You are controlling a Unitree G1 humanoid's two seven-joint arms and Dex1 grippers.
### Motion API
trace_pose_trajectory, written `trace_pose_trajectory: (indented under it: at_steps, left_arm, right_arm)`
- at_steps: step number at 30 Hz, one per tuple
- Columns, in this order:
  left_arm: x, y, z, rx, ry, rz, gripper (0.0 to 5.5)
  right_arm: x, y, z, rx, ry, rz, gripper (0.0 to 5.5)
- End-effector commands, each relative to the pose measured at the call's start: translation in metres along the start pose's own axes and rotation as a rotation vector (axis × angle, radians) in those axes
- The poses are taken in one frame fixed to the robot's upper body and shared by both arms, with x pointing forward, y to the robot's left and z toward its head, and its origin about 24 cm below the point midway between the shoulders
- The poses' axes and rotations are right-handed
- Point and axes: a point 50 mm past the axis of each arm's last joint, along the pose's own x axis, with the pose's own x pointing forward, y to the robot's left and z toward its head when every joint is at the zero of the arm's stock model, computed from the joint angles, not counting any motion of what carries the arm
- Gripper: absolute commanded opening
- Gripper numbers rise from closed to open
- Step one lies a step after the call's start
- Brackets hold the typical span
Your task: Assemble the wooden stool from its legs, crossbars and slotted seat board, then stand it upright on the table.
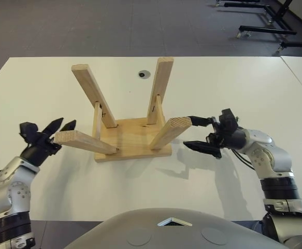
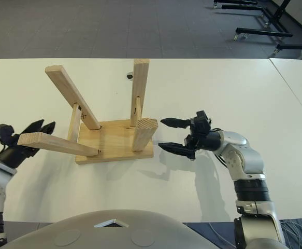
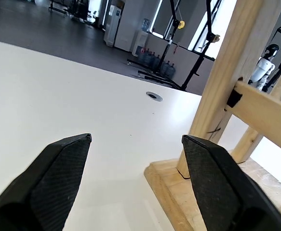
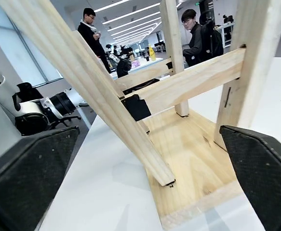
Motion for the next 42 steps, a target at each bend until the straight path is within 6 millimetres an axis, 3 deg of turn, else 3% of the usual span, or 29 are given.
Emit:
trace_pose_trajectory:
  at_steps: [1,3,6,8,10,13,17,19,26,29,35,42]
  left_arm:
    - [0.000,0.003,0.008,0.004,-0.007,-0.009,3.45]
    - [0.000,0.000,0.007,0.033,0.038,-0.046,3.45]
    - [-0.006,-0.002,-0.022,0.207,0.393,-0.118,3.45]
    - [-0.008,-0.002,-0.028,0.286,0.489,-0.156,3.45]
    - [-0.007,-0.003,-0.021,0.315,0.476,-0.174,3.45]
    - [-0.006,-0.005,-0.009,0.377,0.444,-0.200,3.45]
    - [-0.004,-0.006,0.002,0.464,0.412,-0.222,3.45]
    - [-0.006,-0.010,0.001,0.507,0.443,-0.259,3.45]
    - [-0.010,-0.038,0.005,0.350,0.433,-0.463,3.45]
    - [-0.006,-0.047,0.003,0.308,0.464,-0.531,3.45]
    - [0.002,-0.062,-0.001,0.290,0.439,-0.594,3.45]
    - [0.001,-0.061,-0.019,0.296,0.488,-0.561,3.45]
  right_arm:
    - [-0.020,0.004,-0.004,0.008,0.133,-0.029,5.37]
    - [-0.018,0.001,-0.001,-0.041,0.139,-0.015,5.37]
    - [-0.007,-0.004,0.006,-0.112,0.049,-0.057,5.37]
    - [-0.005,-0.005,0.000,-0.138,0.045,-0.182,5.37]
    - [-0.003,-0.005,-0.004,-0.196,0.056,-0.318,5.37]
    - [0.001,0.001,-0.006,-0.198,0.119,-0.390,5.37]
    - [0.002,0.012,-0.017,-0.117,0.310,-0.238,5.37]
    - [0.001,0.008,-0.016,-0.127,0.281,-0.258,5.37]
    - [0.004,0.005,-0.019,-0.221,0.343,-0.137,5.37]
    - [0.008,0.006,-0.025,-0.270,0.454,-0.056,5.37]
    - [0.031,-0.007,-0.019,-0.352,0.435,-0.033,5.37]
    - [0.042,-0.013,-0.018,-0.342,0.426,0.012,5.37]
